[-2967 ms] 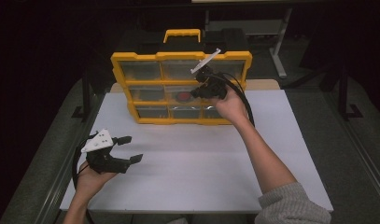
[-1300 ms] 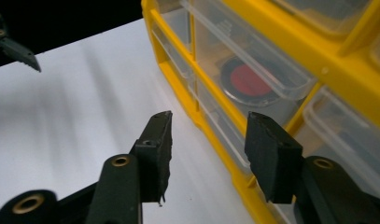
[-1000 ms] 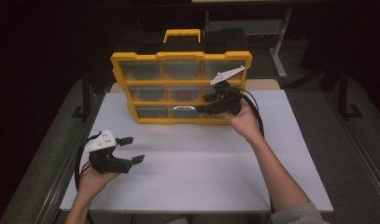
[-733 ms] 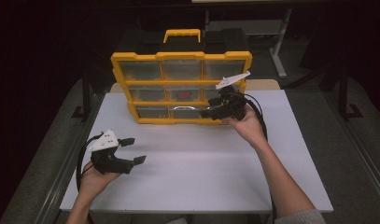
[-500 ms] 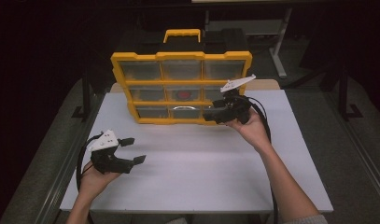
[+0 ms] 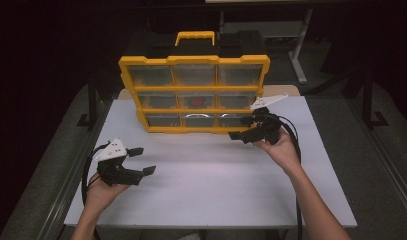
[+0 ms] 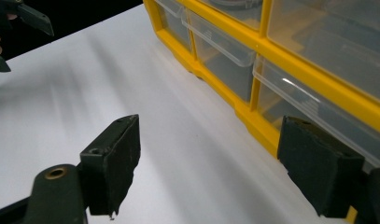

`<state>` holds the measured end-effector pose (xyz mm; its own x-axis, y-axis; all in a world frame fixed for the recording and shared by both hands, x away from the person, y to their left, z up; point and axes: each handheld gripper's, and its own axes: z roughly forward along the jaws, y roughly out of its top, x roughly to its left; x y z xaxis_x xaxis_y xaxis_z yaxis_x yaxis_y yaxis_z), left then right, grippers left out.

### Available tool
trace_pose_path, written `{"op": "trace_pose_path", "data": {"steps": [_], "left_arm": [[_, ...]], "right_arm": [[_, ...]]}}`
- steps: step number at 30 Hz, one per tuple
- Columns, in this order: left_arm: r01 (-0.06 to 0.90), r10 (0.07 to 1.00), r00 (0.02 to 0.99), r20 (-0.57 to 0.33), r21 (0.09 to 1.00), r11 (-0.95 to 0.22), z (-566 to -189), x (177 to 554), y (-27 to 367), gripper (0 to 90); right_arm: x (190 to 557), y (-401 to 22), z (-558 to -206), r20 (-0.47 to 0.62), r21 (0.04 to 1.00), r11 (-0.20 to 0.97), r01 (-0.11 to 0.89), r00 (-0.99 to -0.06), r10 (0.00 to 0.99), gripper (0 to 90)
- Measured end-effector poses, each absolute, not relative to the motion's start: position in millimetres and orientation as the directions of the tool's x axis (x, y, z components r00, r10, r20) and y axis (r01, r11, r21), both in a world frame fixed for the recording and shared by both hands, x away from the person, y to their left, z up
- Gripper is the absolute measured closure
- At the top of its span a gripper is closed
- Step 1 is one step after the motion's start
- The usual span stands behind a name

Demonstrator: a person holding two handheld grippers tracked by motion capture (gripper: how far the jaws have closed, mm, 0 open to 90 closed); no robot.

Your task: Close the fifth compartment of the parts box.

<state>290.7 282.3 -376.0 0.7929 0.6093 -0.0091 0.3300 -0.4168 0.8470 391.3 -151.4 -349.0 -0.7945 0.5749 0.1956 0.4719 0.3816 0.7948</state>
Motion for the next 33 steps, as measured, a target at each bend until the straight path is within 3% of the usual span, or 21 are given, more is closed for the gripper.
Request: {"op": "trace_pose_path", "data": {"steps": [33], "left_arm": [[0.380, 0.626, 0.779, -0.042, 0.825, -0.418, -387, 294, 280, 19.7]], "right_arm": [[338, -227, -384, 0.194, 0.818, 0.295, 0.493, -0.721, 0.665, 13.7]]}}
